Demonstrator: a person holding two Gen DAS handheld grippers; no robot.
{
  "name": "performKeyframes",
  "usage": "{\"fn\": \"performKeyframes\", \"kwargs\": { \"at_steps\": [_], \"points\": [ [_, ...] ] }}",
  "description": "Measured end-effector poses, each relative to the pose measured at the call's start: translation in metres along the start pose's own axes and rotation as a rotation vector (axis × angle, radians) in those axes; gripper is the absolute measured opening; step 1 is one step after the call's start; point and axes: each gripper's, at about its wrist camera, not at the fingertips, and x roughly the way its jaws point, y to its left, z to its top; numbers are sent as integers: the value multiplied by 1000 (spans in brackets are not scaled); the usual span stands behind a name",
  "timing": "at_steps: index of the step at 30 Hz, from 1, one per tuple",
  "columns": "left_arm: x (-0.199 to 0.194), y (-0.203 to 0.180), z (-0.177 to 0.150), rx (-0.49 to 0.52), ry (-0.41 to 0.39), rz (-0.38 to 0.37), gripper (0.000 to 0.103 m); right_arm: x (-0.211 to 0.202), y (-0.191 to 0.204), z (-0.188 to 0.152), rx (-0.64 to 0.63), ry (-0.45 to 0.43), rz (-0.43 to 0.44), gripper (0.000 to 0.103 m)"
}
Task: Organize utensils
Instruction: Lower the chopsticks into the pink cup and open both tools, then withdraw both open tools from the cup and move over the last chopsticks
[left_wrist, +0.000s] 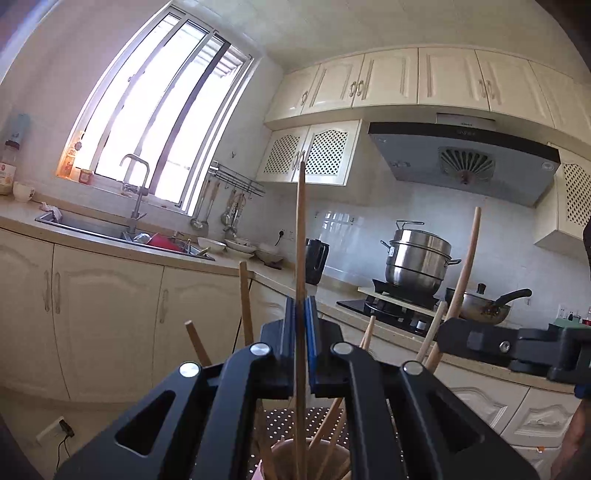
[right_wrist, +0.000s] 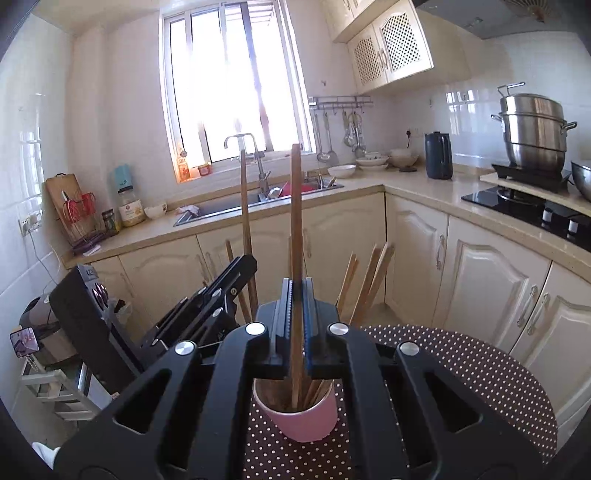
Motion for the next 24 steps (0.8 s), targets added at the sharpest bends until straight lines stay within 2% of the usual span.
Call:
{"fn": "performKeyframes", "kwargs": {
  "at_steps": [6,8,9,10,14,16,18,20,22,24],
  "points": [
    [-7,0,-10,13,52,-7,6,10,5,-20,-20,49,-28,6],
    [-11,-1,-12,24,79,-9,16,12,7,-27,-19,61,-33,6],
    [-15,-1,-13,26,87,-11,31,13,7,-29,-22,63,-40,6],
    [-19,-2,-13,28,86,-11,41,13,8,-32,-26,61,-50,6],
    [-37,-5,-13,59,85,-15,51,9,5,-39,3,56,-64,6],
    [-44,-5,-12,66,94,-16,61,5,5,-40,8,46,-99,7],
    [-53,-2,-10,60,98,-22,67,1,7,-39,7,34,-133,7],
    [-59,2,-6,41,112,-15,69,-2,9,-38,9,28,-150,15],
    [-67,8,-1,4,123,-18,72,-6,12,-39,13,19,-171,45],
    [-74,13,4,-13,138,-7,73,-13,17,-40,8,7,-191,47]
  ]
}}
